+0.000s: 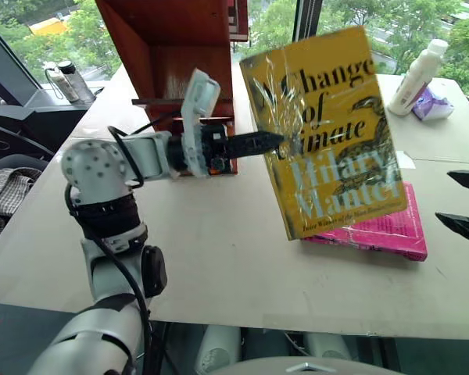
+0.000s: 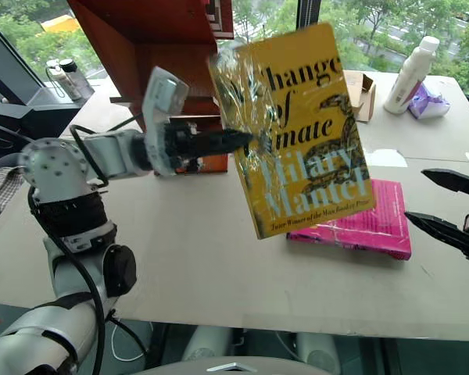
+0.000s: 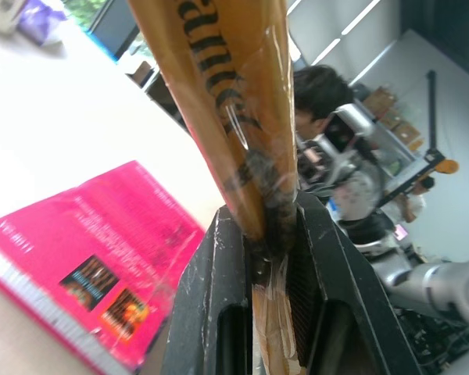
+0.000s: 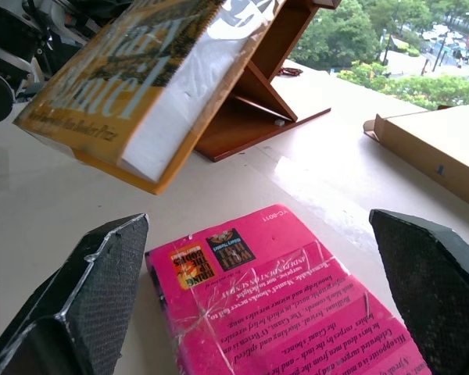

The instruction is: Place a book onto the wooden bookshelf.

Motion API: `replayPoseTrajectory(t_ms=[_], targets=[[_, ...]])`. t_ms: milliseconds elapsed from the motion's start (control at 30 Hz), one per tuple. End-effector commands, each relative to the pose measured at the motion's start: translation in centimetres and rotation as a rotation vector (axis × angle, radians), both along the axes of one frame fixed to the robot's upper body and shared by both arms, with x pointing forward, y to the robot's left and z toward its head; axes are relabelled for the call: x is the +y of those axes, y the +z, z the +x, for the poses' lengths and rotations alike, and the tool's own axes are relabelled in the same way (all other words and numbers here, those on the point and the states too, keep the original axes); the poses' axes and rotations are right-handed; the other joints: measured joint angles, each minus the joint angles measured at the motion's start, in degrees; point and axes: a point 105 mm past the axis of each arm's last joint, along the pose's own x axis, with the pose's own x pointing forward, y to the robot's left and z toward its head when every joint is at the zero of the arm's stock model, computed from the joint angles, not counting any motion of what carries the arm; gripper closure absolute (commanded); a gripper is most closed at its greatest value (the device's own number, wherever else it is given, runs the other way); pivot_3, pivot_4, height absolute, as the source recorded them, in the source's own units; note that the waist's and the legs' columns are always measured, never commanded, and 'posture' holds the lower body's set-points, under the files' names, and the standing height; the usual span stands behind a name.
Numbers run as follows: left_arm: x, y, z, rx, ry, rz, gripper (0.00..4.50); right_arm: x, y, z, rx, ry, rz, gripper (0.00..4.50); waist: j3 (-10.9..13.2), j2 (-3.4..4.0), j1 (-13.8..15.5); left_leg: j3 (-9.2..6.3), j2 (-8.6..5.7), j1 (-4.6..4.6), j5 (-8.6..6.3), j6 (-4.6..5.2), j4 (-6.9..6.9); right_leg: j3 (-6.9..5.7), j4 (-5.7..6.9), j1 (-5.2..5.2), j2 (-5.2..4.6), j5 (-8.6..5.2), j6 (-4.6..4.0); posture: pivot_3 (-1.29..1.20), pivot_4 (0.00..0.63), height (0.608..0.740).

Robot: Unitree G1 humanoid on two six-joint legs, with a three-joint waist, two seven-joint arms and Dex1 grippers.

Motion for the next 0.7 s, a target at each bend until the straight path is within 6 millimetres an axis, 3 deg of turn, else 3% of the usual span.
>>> replayPoseTrajectory(t_ms=[33, 133, 300, 467, 600, 700], targets=[[-0.1, -0.7, -0.8, -0.113, 0.06, 0.087, 4.43, 0.1, 0.8, 0.9, -0.039, -0.003, -0.012, 0.0, 0.02, -0.02, -0.07, 0.0, 0.0, 0.0, 0.0, 0.0, 0.0, 0.0, 0.0, 0.0, 0.0, 0.0, 0.0, 0.0, 0.15, 0.733], [-0.6, 0.0, -1.9, -0.464, 0.126, 0.258, 4.43, -0.1, 2.0, 1.3, -0.069, -0.013, -0.006, 0.0, 0.1, 0.0, -0.53, 0.08, 0.03, -0.01, 0.15, -0.26, -0.02, 0.1, 0.02, -0.04, 0.02, 0.0, -0.01, 0.0, 0.15, 0.733], [-1.4, 4.5, -2.7, -0.991, 0.211, 0.33, 4.43, -0.8, 2.9, 2.0, -0.098, -0.039, 0.002, 0.0, 0.12, 0.04, 0.37, 0.05, 0.01, -0.02, 0.16, -0.28, -0.03, 0.07, -0.04, -0.02, 0.01, 0.01, -0.04, 0.0, 0.15, 0.733], [-0.8, 8.9, -3.2, -1.451, 0.315, 0.445, 4.43, -0.5, 3.3, 3.2, -0.123, -0.03, 0.027, 0.0, 0.13, 0.06, 0.01, 0.14, 0.01, -0.03, 0.03, -0.05, -0.05, 0.07, -0.1, -0.03, 0.03, 0.01, -0.04, 0.0, 0.15, 0.733], [0.0, 12.0, -3.0, -1.715, 0.407, 0.558, 4.43, -0.1, 3.3, 4.6, -0.143, -0.018, 0.041, 0.0, 0.13, 0.08, -0.08, 0.17, 0.01, 0.0, 0.02, -0.03, -0.05, 0.09, -0.12, -0.03, 0.13, 0.01, -0.03, 0.0, 0.15, 0.733], [1.1, 14.1, -2.2, -1.781, 0.511, 0.654, 4.43, 0.2, 3.4, 5.2, -0.166, -0.002, 0.045, 0.0, 0.15, 0.11, -0.05, 0.16, 0.03, -0.01, 0.02, -0.03, -0.06, 0.06, -0.11, -0.04, 0.16, 0.01, -0.02, 0.0, 0.15, 0.733]])
